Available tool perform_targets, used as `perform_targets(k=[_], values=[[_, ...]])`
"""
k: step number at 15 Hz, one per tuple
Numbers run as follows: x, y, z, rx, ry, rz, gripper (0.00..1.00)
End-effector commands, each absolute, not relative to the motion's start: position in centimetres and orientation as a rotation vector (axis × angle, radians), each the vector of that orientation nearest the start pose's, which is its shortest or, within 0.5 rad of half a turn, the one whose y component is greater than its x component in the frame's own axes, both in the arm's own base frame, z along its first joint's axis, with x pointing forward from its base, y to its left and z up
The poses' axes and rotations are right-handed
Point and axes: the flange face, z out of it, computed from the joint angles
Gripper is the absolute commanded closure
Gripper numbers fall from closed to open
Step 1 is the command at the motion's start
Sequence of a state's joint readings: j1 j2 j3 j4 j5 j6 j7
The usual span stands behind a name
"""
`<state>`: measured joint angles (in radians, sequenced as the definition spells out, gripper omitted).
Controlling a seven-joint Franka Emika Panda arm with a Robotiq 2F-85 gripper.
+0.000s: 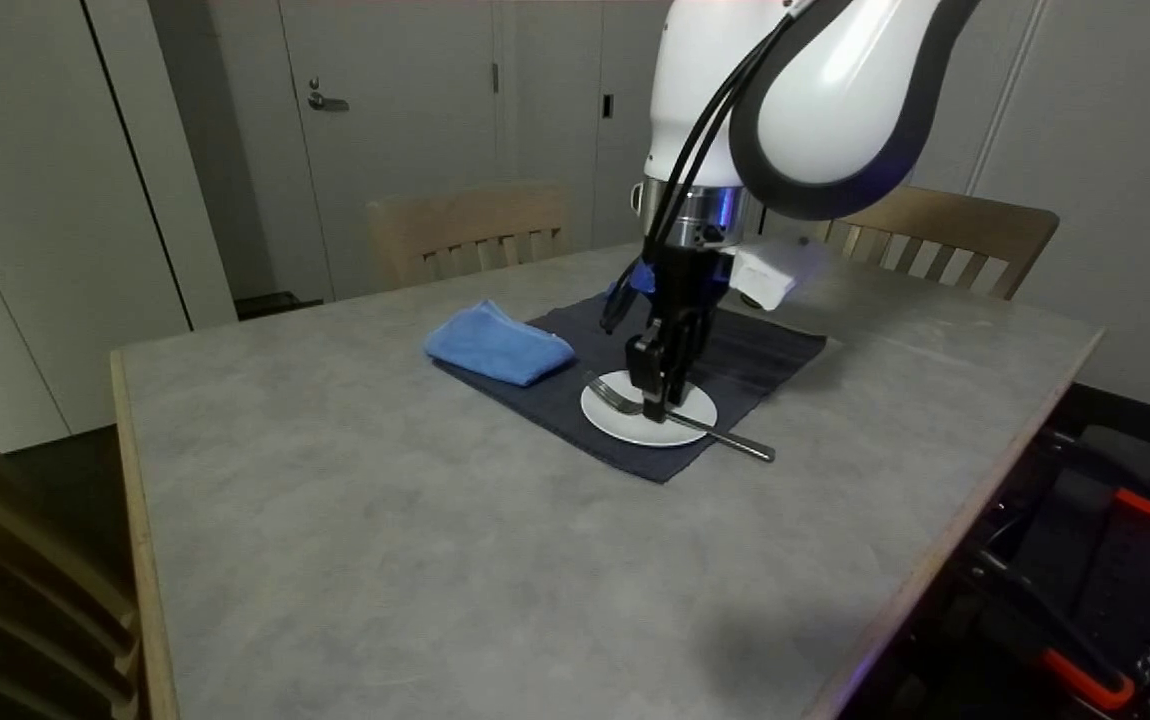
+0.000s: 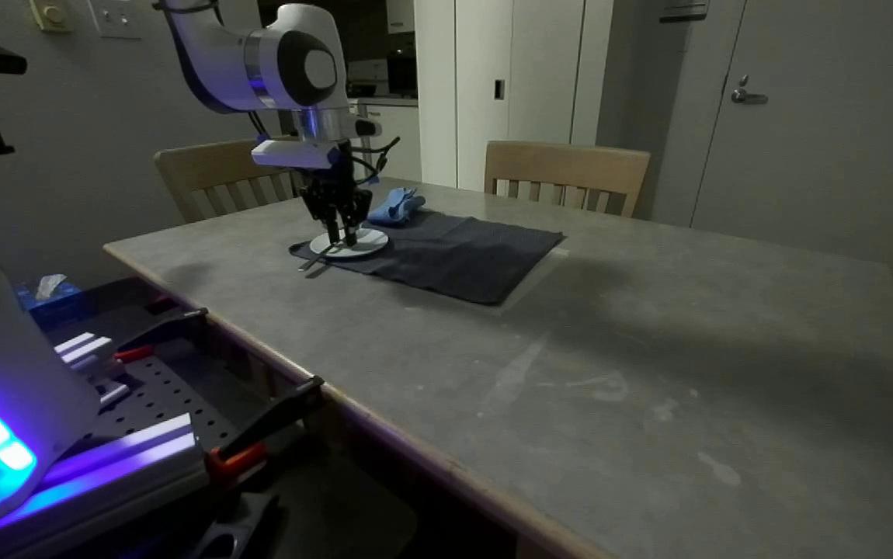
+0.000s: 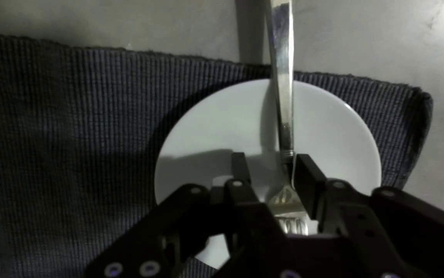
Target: Place the spoon on the table mat
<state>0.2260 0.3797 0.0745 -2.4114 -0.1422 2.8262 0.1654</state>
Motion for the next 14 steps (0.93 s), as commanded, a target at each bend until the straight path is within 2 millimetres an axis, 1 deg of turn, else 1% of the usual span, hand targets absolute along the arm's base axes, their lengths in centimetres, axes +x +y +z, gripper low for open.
perform_targets(k=[1, 2, 4, 5, 9, 11, 14], values=[[47.4, 14.7, 15.3, -3.103, -0.405, -0.059, 0.87], [47.4, 14.6, 15.3, -3.101, -0.402, -0.057, 0.89], [47.5, 14.5, 15.2, -3.099, -0.397, -0.056, 0.99], [47.4, 14.4, 15.2, -3.098, -0.395, -0.056, 1.00], [47.5, 14.5, 15.4, -3.097, -0.389, -0.058, 0.98], [47.6, 14.8, 15.8, -3.096, -0.380, -0.056, 0.98], [47.7, 15.7, 17.0, -3.102, -0.389, -0.071, 0.98]])
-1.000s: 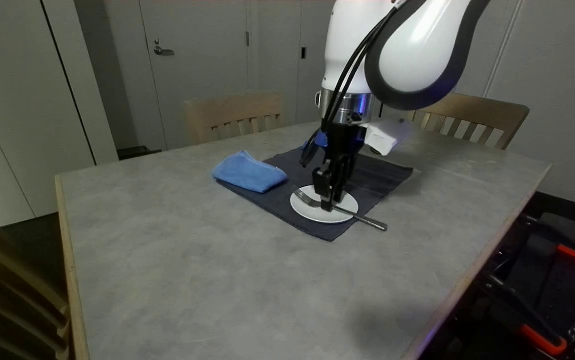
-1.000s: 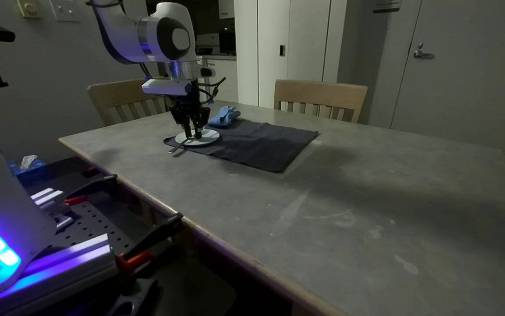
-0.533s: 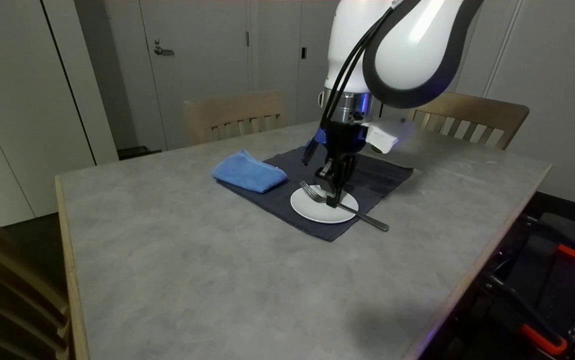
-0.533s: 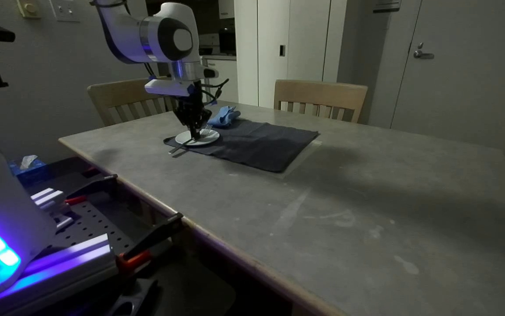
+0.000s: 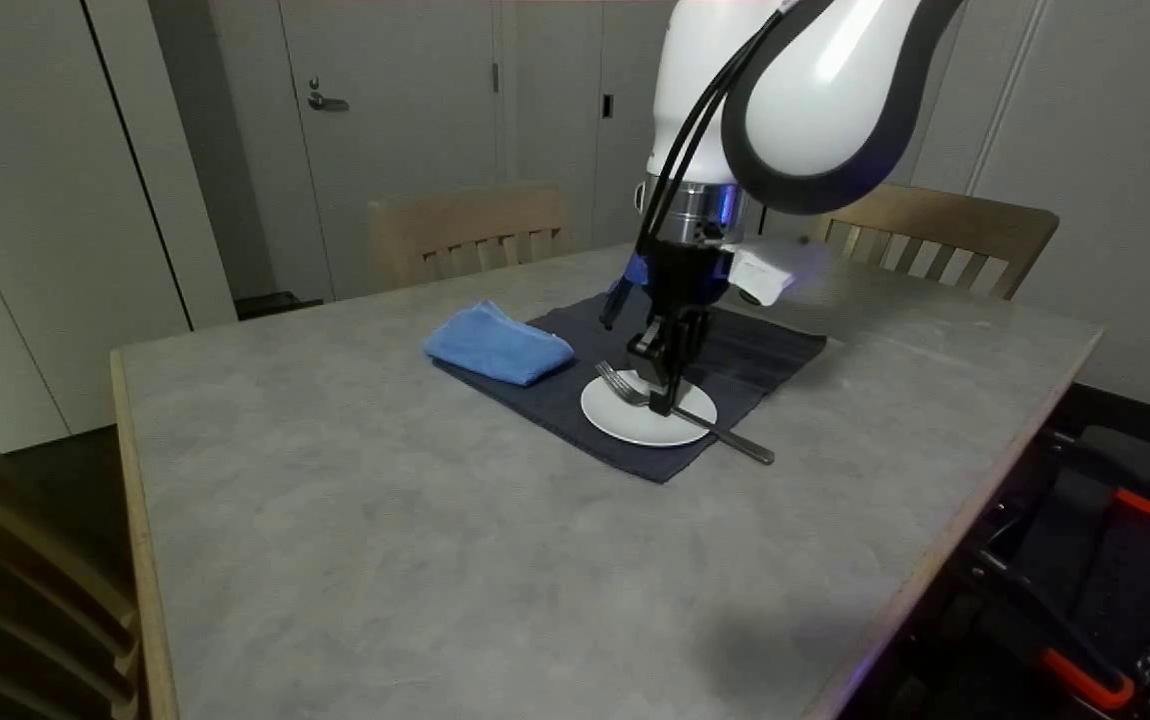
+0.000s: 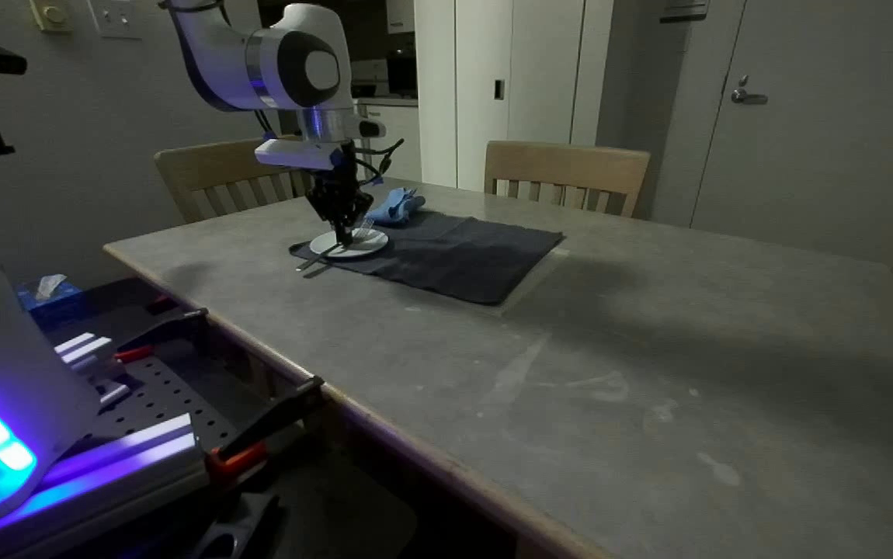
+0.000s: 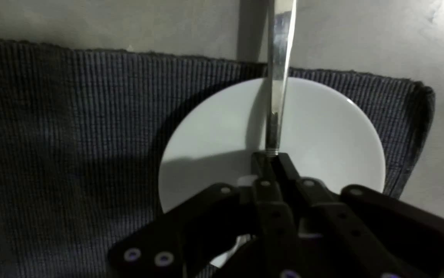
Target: Place the spoon on the table mat
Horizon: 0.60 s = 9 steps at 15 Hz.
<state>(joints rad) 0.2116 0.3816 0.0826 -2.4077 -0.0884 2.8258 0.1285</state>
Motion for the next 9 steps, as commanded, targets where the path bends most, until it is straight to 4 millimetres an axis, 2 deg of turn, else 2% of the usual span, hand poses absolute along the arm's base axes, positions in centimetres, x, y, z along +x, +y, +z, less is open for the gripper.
perform_targets(k=[1, 5, 9], values=[[47.9, 15.9, 17.5, -3.111, -0.390, -0.088, 0.98], [48.7, 15.3, 19.7, -3.133, -0.356, -0.153, 0.98], [49.2, 12.6, 21.6, -3.155, -0.263, -0.221, 0.98]])
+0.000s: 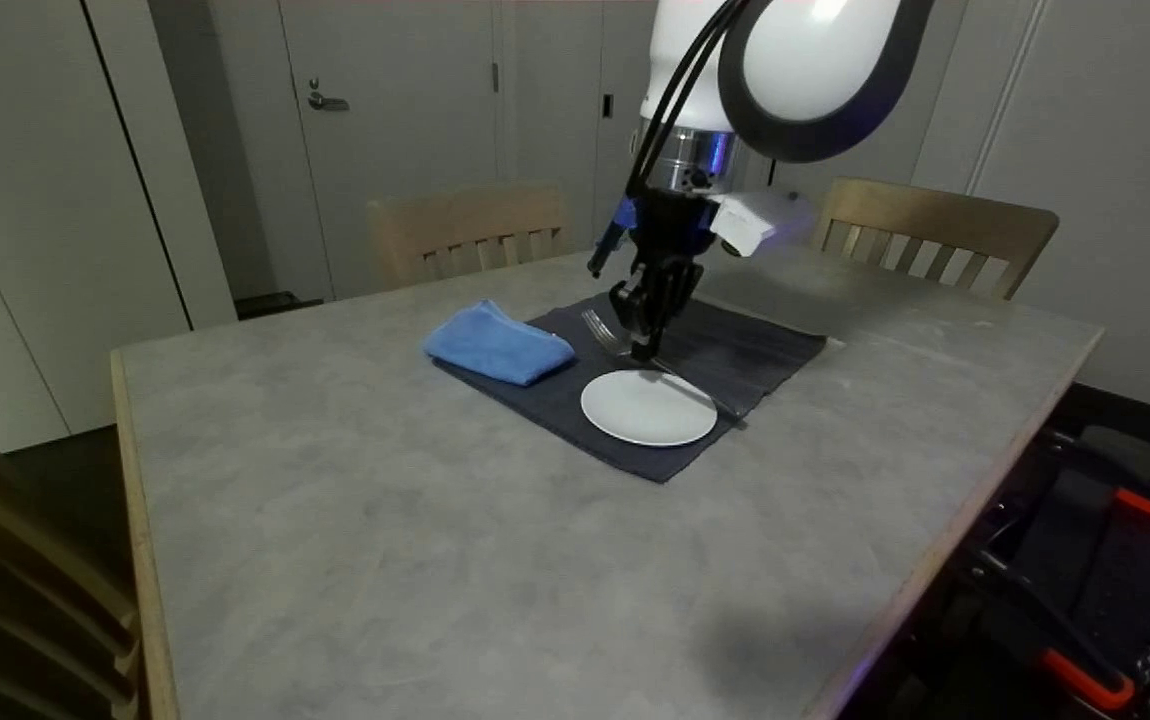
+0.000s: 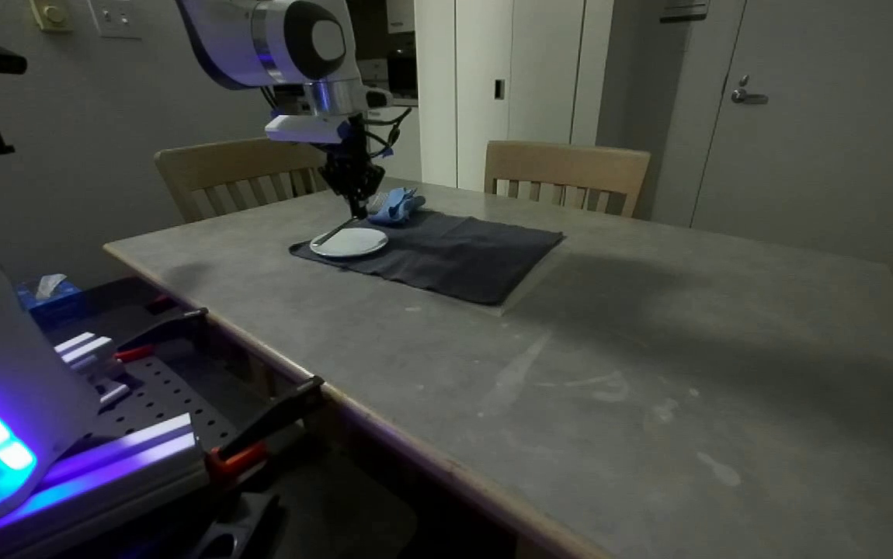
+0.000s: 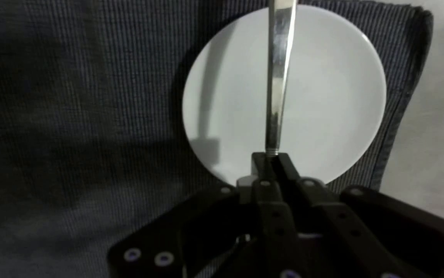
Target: Place the spoon on the table mat
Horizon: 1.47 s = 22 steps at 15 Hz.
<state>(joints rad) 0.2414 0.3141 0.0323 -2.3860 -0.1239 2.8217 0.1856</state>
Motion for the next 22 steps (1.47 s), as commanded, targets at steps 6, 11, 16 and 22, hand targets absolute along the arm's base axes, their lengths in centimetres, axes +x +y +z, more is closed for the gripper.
perform_targets(k=[6, 11, 16, 22], values=[[49.7, 5.8, 21.8, -3.171, -0.063, -0.238, 0.98], [49.6, 2.6, 18.3, -3.139, 0.093, -0.227, 0.98], [50.4, 3.1, 16.4, -3.137, 0.105, -0.257, 0.98], [51.8, 5.1, 15.2, -3.172, 0.027, -0.222, 0.98]])
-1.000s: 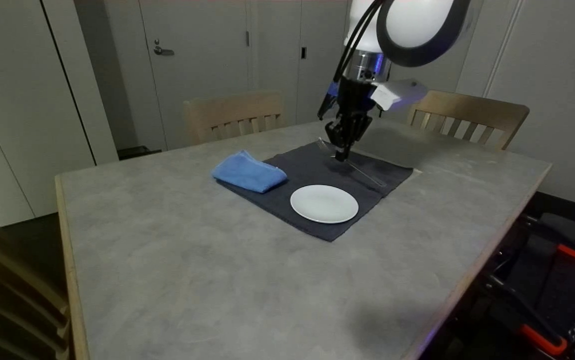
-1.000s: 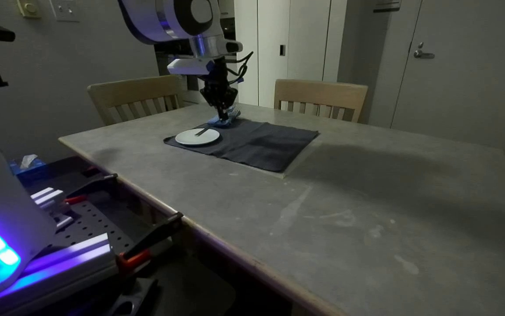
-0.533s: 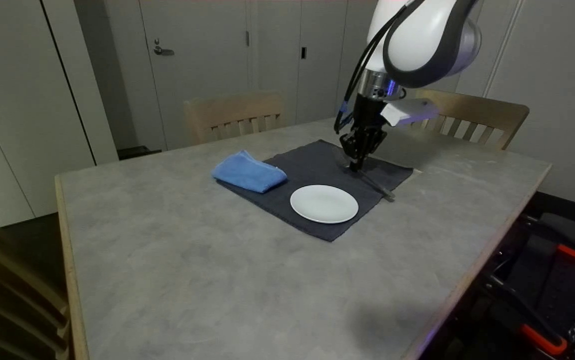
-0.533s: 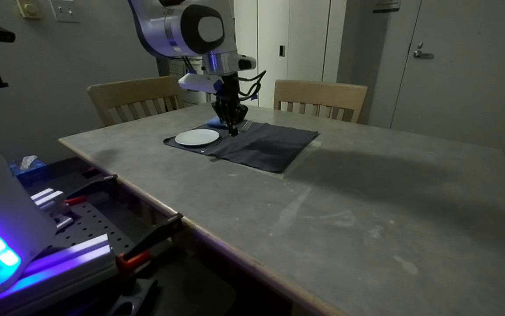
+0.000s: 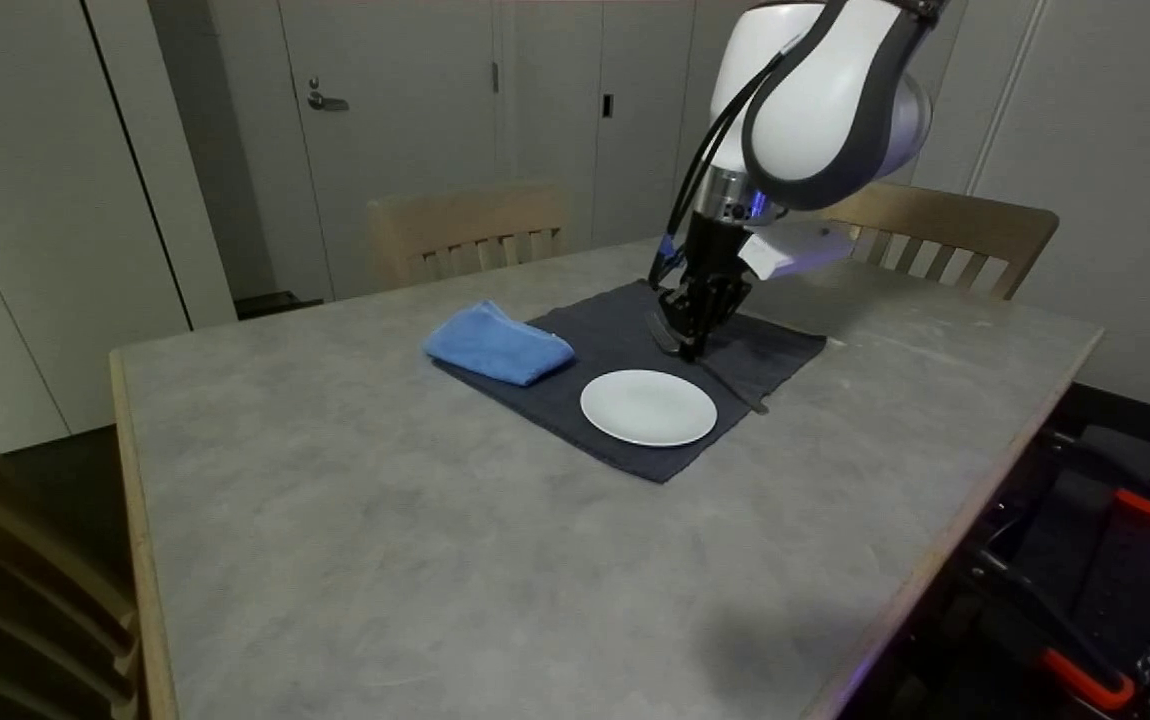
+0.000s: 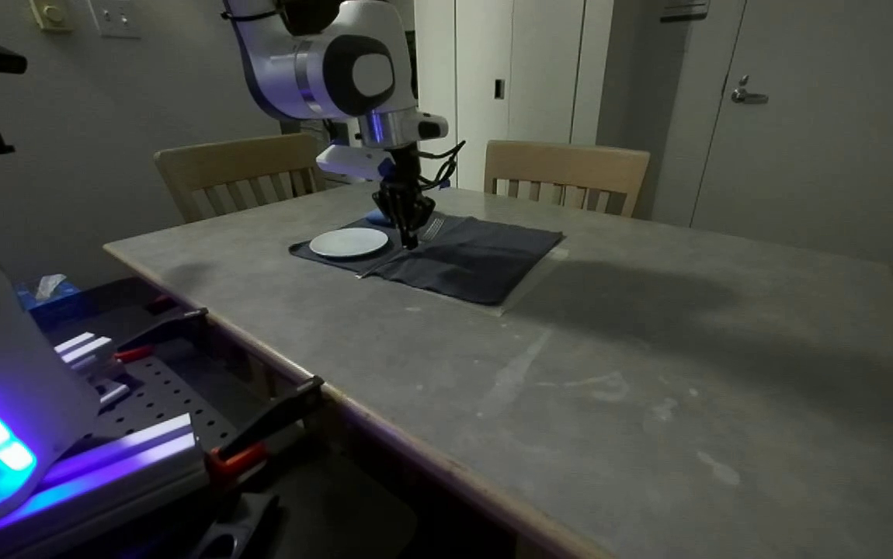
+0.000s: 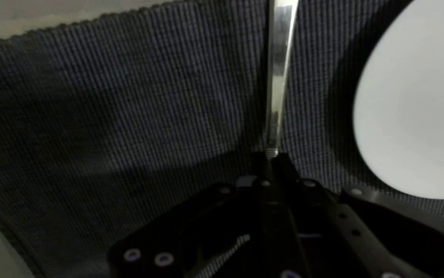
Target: Place the spoon on the table mat
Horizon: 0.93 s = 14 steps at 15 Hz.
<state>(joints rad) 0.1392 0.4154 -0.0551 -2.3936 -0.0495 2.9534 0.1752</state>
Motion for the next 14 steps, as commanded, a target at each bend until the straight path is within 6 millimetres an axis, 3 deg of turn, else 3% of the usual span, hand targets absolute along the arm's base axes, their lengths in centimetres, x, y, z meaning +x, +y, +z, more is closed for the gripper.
perform_targets(k=[1, 5, 6, 9, 14], values=[[51.9, 5.3, 15.1, -3.180, 0.016, -0.212, 0.98], [52.3, 6.3, 14.3, -3.183, -0.013, -0.178, 0.98], [52.3, 6.5, 14.1, -3.185, -0.022, -0.173, 0.72], [51.2, 7.5, 15.7, -3.207, 0.017, -0.173, 0.54], [48.0, 11.4, 18.1, -3.264, 0.062, -0.266, 0.18]])
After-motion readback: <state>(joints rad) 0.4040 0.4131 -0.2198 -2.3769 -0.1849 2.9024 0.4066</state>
